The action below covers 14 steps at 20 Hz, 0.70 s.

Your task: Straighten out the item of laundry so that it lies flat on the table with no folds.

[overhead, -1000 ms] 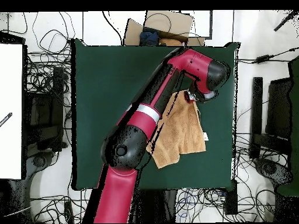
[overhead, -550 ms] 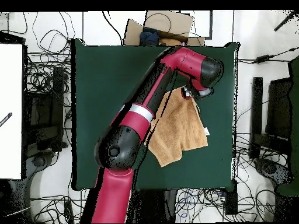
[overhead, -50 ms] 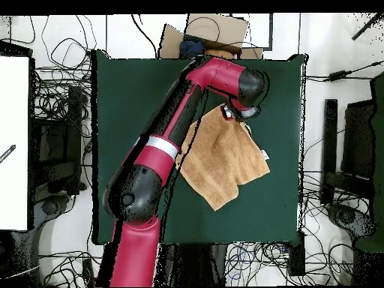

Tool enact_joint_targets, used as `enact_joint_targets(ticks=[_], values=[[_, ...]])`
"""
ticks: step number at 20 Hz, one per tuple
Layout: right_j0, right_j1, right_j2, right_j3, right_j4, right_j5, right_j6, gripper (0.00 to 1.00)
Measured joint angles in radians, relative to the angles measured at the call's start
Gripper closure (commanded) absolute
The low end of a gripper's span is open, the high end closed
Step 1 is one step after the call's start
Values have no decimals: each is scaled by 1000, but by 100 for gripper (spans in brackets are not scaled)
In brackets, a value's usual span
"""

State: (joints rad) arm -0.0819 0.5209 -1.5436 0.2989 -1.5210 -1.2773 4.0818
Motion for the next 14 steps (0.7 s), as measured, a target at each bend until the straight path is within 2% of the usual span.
enact_joint_targets(ticks=[14], values=[[68,-14,-1,1,0,6,0,100]])
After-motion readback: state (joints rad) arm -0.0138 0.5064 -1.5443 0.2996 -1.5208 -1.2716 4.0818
